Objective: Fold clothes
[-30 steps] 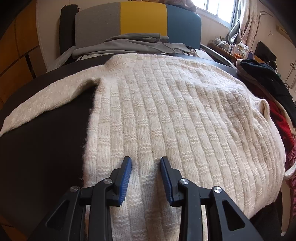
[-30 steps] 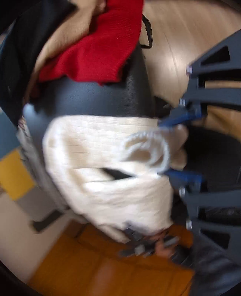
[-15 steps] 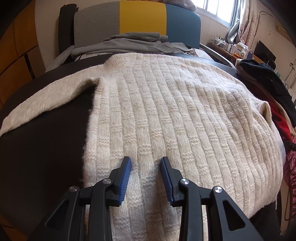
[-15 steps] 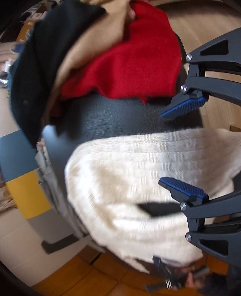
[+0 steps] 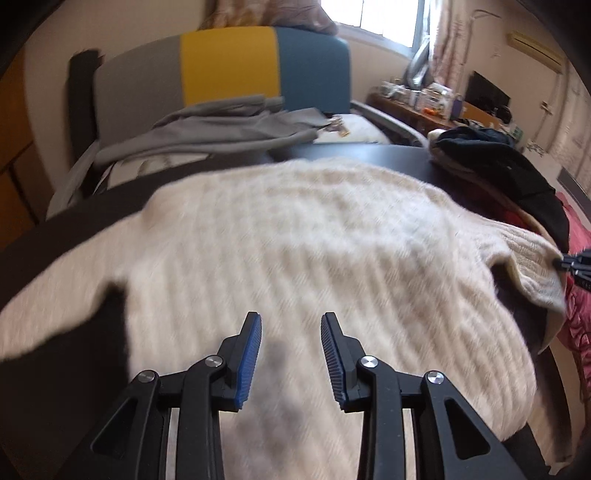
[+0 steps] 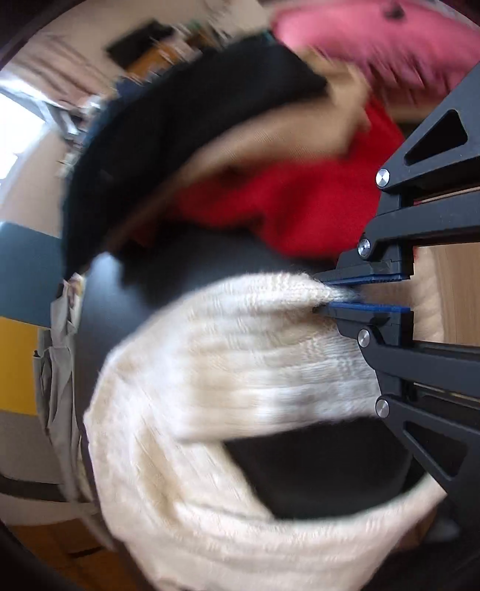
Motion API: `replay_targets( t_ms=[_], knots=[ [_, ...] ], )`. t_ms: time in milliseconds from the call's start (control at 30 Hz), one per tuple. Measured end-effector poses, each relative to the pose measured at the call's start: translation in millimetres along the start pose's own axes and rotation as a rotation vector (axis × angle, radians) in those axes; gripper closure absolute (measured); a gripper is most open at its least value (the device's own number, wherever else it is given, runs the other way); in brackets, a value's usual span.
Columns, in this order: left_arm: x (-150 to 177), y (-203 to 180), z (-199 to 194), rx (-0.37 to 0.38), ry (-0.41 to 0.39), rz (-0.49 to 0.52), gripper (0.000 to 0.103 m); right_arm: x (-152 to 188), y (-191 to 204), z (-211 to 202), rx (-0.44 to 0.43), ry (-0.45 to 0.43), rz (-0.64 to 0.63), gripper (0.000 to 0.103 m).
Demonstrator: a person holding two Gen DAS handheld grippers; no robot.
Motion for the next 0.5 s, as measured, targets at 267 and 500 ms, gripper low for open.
replay_targets(
  t_ms=[267, 500],
  knots=[
    [-112.7, -63.3, 66.3, 0.041, -0.026, 0.216, 0.069, -49.0, -63.9, 12.2, 0.235, 0.027, -0.066, 0.095],
    [-155.1, -29.2, 130.7, -0.023, 0.065, 0.209, 0.069, -47.8, -66.0, 52.5, 0.2, 0.102, -0.055, 0.074]
  ],
)
Point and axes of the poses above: each gripper's, at about its wrist camera, not at the fingertips, and z roughly the way its jaws point, y to its left, x to its underside, the point moved 10 cm from there along z, roughly the way its jaws point, and after that the axes turned 7 degrees about y, right-handed, at the moved point
